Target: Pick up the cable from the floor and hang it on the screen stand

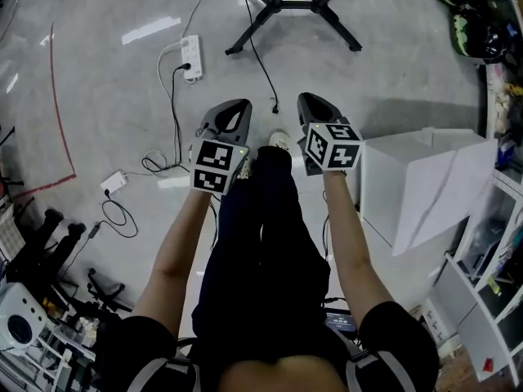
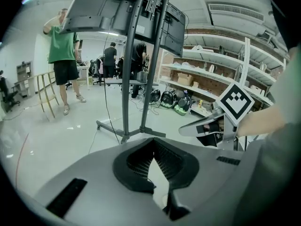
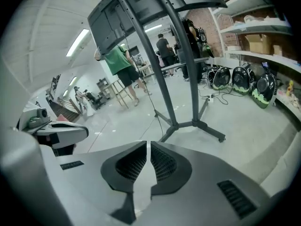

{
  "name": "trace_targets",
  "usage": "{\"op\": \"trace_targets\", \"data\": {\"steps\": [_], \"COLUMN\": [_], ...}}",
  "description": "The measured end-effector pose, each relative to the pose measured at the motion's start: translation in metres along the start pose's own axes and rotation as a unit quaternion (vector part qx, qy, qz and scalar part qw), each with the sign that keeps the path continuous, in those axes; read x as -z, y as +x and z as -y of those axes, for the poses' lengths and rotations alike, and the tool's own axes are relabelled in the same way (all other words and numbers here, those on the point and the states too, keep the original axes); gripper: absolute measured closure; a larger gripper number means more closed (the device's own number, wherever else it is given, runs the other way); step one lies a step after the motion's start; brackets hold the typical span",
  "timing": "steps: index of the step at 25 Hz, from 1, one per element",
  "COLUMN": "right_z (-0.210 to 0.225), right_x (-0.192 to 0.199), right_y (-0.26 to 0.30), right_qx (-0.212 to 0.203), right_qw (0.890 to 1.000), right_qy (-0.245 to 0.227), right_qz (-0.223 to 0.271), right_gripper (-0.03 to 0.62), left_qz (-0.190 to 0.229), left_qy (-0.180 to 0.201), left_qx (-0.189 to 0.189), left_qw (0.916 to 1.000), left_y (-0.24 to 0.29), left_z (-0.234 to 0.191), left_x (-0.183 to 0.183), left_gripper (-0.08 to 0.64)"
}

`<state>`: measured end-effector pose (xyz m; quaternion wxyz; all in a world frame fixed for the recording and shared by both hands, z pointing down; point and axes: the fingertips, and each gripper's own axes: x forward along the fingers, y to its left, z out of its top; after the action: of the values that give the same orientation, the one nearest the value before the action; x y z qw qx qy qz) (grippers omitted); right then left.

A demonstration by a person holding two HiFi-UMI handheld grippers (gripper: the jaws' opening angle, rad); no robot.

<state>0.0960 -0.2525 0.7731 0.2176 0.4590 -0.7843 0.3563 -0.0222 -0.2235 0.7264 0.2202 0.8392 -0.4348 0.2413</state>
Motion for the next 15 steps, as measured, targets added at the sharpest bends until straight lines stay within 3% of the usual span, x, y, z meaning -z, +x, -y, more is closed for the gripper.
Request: {"op": "trace_targets", "data": {"steps": [5,11,15], "right_z": [0.030,0.065,0.093], "right_x": [0.043,0.098,0.134], "right_y": [0.044,0.100,0.138], "right_qx": [0.015,0.022,0.034], "right_qw": [0.999,0.999,0.997], "right_qy": [0.035,0.046,0.059], "right_qz": [0.000,-0.014,-0.022], "right_gripper": [0.565,0.561,0.543], "left_qz": [-0.001,-0.021,-0.033], "left_qy": [-0.018,-0.021,-0.051], "left_qx": [-0.003,0.008,0.008], "left_qw": [0.9998,0.9995,0.9981], "left_y": [0.051,0.109,0.146], "left_z": [-0.012,-0.022,-0.036], "left_x": [0.049,0.117,0.168], "left_gripper": [0.552,0.552,0.552]}}
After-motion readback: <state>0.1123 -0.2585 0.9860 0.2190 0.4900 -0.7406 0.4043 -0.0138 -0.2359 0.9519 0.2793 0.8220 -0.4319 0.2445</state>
